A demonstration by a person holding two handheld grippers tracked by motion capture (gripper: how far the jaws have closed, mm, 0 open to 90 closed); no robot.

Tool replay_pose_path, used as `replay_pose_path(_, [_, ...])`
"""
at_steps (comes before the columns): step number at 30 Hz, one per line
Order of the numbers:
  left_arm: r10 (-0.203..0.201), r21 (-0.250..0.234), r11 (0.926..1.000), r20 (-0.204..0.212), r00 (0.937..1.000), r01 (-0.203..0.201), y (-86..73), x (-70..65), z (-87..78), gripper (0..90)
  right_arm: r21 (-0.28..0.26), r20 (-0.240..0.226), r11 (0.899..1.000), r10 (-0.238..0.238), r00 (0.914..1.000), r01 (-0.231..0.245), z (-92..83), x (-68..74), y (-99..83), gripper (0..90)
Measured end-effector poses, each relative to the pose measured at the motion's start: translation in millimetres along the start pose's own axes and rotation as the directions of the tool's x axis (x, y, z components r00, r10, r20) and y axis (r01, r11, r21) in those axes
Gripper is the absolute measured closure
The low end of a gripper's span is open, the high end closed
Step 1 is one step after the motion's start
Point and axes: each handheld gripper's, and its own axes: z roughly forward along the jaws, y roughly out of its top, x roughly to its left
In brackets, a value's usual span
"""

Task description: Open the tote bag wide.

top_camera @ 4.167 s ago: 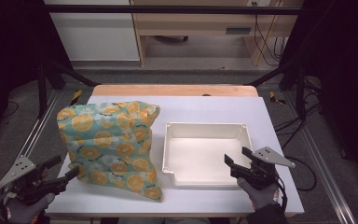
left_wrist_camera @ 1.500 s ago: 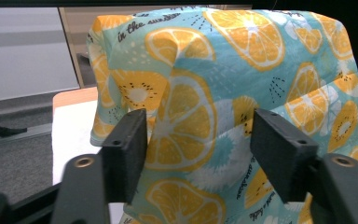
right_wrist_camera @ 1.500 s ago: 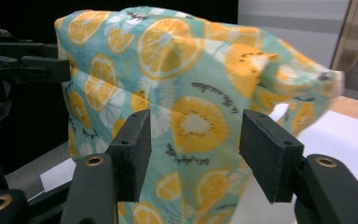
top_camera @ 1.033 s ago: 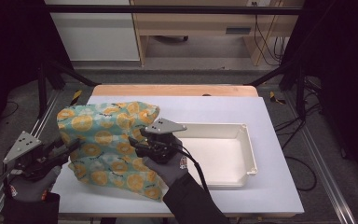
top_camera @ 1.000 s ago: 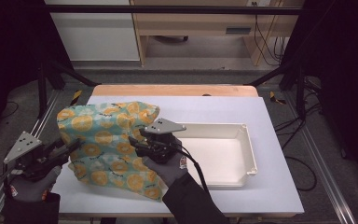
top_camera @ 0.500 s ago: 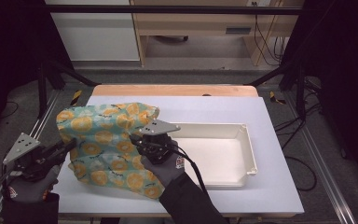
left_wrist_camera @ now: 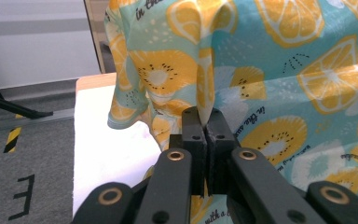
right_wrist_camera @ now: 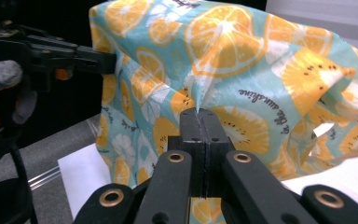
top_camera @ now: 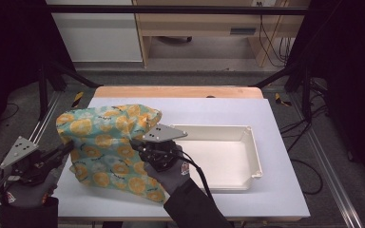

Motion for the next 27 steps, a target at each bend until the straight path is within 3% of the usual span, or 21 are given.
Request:
replay_pose_path(10, [0.011,-0.018,0.9998,-0.002,0.9999,-0.012,-4.6,-0.9,-14.6,89.3,0.013,-0.043,1.0,-0.022,0.9988,0.023,-1.1,14.9,-8.1,90.0])
replay_pose_path(15, [0.004,-0.017,0.9998,0.013,0.9999,-0.004,-8.8,-1.9,-16.7,89.3,0.042,-0.043,0.999,-0.006,0.9991,0.008,5.4,13.5,-19.4,90.0])
replay_pose_path(20, [0.015,0.015,0.9998,0.013,0.9998,-0.015,-16.6,-3.2,-10.0,89.3,0.065,-0.036,0.998,0.016,0.9992,-0.014,12.0,8.0,-31.8,90.0])
replay_pose_path(23, [0.013,0.018,0.9997,0.02,0.9997,-0.013,-19.2,-2.0,-9.1,89.3,0.058,-0.04,0.998,0.023,0.9989,-0.021,10.1,4.8,-33.0,86.4])
replay_pose_path(27, [0.007,0.019,0.9998,0.02,0.9998,-0.008,-20.7,0.1,-10.5,89.4,0.005,-0.037,0.999,0.032,0.9988,-0.032,-3.3,-1.2,-24.3,77.5])
